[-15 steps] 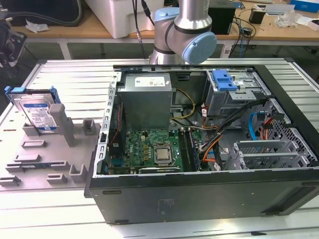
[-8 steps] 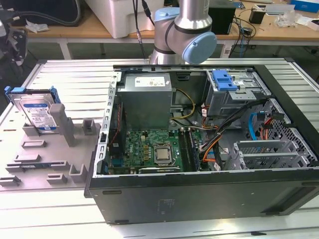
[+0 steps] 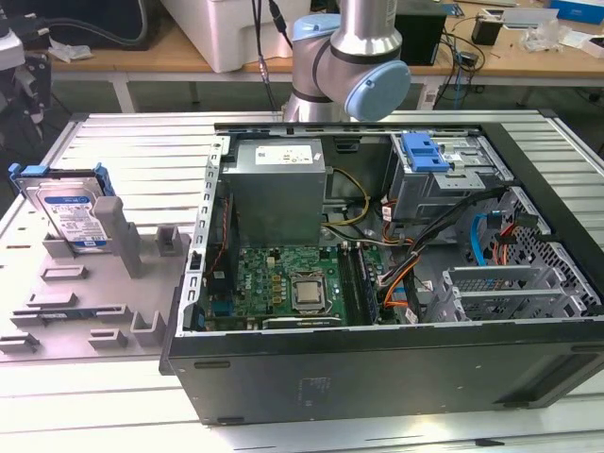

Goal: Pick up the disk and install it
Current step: 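Pick up the disk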

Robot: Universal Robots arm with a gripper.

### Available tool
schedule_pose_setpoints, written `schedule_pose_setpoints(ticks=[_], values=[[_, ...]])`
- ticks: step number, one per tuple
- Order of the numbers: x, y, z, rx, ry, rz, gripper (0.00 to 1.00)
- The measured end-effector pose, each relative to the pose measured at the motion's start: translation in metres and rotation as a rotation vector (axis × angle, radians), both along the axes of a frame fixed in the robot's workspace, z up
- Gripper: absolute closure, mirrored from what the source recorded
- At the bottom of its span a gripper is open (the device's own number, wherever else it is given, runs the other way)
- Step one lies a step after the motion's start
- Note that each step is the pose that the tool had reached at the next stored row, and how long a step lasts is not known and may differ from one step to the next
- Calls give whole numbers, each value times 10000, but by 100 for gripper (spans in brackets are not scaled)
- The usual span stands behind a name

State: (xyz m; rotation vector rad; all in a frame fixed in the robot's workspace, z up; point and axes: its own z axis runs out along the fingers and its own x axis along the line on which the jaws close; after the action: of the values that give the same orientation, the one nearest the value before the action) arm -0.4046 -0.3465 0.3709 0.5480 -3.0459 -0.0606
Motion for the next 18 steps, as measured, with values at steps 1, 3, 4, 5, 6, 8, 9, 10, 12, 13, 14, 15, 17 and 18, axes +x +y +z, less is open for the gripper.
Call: schedule_pose_setpoints(ticks=[1, 3, 4, 5, 6, 8, 9, 10, 12, 13, 14, 15, 17, 18], values=[[0, 1, 0, 1, -1, 298, 52], [0, 0, 0, 0, 1, 691, 52], [-1, 1, 0, 1, 0, 930, 52], [0, 1, 0, 1, 0, 1127, 52], [0, 0, 0, 0, -1, 1432, 52], [0, 1, 0, 0, 0, 2140, 52], [-1, 1, 0, 0, 0, 2320, 52], [0, 1, 0, 0, 0, 2495, 52], [-1, 1, 0, 0, 0, 2865, 52], [-1, 1, 0, 0, 0, 3044, 52], [0, 1, 0, 0, 0, 3229, 52], [-1, 1, 0, 1, 0, 3529, 52], [0, 1, 0, 0, 0, 3982, 52], [-1, 1, 0, 0, 0, 4261, 52]])
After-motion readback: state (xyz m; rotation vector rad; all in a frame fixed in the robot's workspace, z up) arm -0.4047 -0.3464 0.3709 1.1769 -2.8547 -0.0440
